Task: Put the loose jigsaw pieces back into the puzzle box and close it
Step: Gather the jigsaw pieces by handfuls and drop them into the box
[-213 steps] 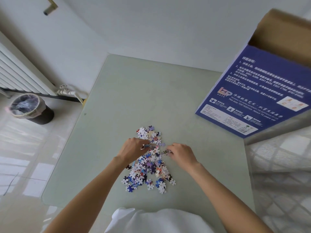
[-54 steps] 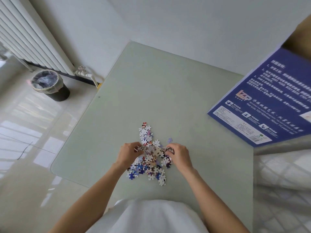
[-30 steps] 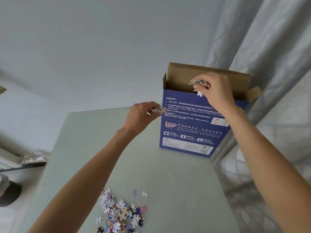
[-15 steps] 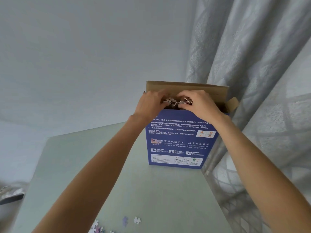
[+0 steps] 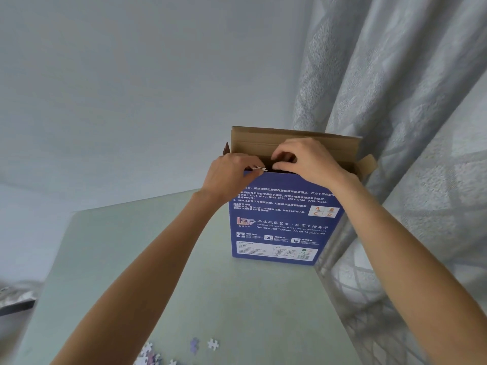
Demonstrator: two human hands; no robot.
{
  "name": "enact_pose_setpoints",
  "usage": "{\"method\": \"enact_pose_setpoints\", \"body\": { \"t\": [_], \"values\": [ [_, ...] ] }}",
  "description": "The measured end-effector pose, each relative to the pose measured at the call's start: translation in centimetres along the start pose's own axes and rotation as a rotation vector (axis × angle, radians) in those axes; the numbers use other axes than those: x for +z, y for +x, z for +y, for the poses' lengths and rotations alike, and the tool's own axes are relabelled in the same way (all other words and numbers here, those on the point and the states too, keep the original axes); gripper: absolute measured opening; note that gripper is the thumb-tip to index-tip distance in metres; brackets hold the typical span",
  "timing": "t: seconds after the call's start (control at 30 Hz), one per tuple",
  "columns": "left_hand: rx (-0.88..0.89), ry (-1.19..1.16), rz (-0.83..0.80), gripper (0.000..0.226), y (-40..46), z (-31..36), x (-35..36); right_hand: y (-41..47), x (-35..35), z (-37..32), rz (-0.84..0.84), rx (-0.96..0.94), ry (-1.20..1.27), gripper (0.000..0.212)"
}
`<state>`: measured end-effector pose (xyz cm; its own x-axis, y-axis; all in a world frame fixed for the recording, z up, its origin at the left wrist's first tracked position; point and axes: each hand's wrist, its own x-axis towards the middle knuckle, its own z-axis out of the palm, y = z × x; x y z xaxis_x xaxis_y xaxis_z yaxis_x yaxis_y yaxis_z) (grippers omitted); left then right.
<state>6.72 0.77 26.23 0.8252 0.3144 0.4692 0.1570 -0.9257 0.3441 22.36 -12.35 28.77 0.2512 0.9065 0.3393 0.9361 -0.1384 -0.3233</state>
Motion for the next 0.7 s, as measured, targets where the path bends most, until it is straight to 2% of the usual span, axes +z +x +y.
{"method": "enact_pose_setpoints", "body": {
  "t": [0.17, 0.33, 0.4, 0.47, 0.57, 0.63, 0.7],
  "values": [
    [0.008, 0.048, 0.000, 0.019, 0.4, -0.3, 0.2, -1.0, 0.1, -0.6, 0.174, 0.016, 0.011, 0.014],
    [0.102, 0.120, 0.039, 0.019, 0.6, -0.6, 0.4, -3.1, 1.4, -0.8, 0.139, 0.029, -0.048, 0.011],
    [0.173, 0.138, 0.050, 0.017, 0.2, -0.6, 0.4, -3.5, 1.8, -1.0, 0.182, 0.019, -0.051, 0.013],
    [0.257, 0.164, 0.130, 0.013, -0.5, -0.6, 0.0, -4.1, 2.0, -1.7, 0.328, -0.037, -0.099, 0.014],
    [0.293, 0.171, 0.330, 0.012, -3.6, -0.9, -0.9, -6.0, 3.7, -4.2, 0.530, -0.153, -0.148, 0.015],
    [0.246, 0.144, 0.399, 0.018, -7.3, -1.1, -1.3, -7.9, 6.3, -6.3, 0.533, -0.212, -0.126, 0.016],
    [0.131, 0.094, 0.405, 0.020, -12.4, -1.5, -1.4, -10.2, 10.0, -8.5, 0.436, -0.257, -0.062, 0.016]
  ]
}}
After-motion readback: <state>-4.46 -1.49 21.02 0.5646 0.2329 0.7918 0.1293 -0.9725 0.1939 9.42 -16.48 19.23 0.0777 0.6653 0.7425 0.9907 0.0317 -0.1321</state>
